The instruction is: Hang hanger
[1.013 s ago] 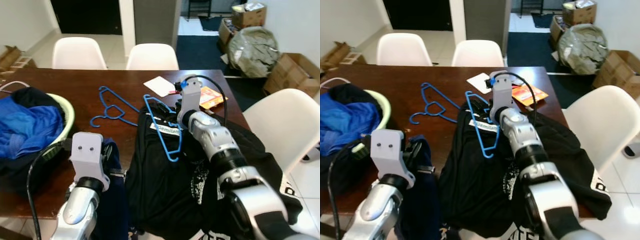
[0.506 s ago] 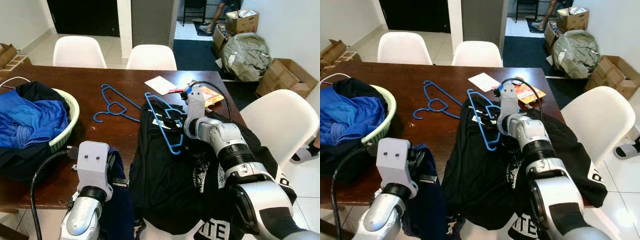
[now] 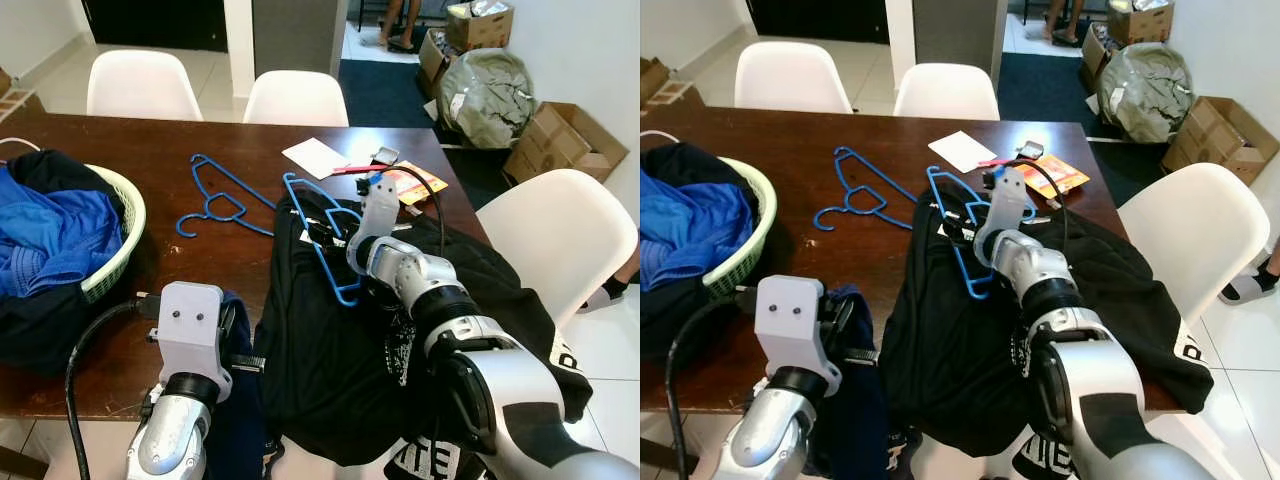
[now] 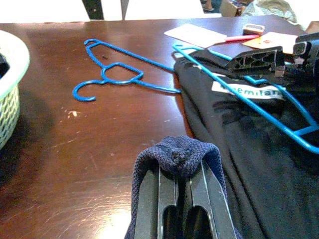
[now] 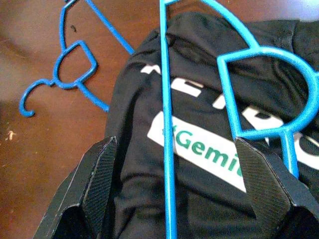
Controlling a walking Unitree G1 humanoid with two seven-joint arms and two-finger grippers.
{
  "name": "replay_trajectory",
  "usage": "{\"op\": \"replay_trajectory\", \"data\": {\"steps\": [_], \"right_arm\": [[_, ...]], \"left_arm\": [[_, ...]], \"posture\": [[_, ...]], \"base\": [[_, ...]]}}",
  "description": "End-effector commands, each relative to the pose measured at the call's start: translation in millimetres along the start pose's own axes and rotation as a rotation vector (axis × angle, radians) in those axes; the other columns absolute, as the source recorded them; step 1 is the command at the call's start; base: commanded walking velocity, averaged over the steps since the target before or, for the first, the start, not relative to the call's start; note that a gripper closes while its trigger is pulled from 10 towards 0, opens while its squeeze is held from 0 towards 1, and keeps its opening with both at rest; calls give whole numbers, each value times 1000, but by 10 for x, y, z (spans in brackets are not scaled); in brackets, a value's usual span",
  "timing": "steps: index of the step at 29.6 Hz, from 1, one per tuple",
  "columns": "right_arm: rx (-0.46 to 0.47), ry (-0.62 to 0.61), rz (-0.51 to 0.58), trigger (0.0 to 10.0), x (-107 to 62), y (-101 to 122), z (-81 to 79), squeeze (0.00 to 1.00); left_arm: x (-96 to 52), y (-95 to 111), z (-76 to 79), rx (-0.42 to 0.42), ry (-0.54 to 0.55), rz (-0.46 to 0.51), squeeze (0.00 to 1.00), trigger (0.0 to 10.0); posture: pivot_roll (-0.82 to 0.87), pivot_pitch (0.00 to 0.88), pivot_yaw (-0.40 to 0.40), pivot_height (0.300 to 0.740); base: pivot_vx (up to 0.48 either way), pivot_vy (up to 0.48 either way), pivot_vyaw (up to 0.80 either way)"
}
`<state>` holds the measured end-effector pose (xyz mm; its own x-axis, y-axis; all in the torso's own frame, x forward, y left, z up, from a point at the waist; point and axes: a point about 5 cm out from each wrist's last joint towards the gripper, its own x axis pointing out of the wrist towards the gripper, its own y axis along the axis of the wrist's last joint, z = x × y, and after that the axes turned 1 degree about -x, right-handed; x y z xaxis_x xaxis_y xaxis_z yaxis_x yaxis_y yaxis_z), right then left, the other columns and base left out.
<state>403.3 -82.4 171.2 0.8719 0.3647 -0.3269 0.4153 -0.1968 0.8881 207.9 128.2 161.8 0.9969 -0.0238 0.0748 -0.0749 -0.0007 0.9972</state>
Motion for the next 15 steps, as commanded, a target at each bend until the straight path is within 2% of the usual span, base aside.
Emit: {"op": "replay_trajectory", "data": {"steps": [1, 10, 15], "right_arm": [[-30, -22, -4, 10000, 9, -20, 11, 0], [-17, -56, 58, 10000, -10, 138, 66, 0], [-9, -159, 55, 10000, -22, 105, 180, 0]], "left_arm": [[-31, 41, 27, -14, 3, 18, 0, 10000], [-79, 41, 53, -22, 7, 10, 0, 10000], [-109, 37, 67, -24, 7, 3, 0, 10000]], "posture": [[122, 165, -88, 740], [125, 180, -96, 740], [132, 183, -95, 740]], "base": [[0, 0, 0], [0, 0, 0], [0, 0, 0]]}}
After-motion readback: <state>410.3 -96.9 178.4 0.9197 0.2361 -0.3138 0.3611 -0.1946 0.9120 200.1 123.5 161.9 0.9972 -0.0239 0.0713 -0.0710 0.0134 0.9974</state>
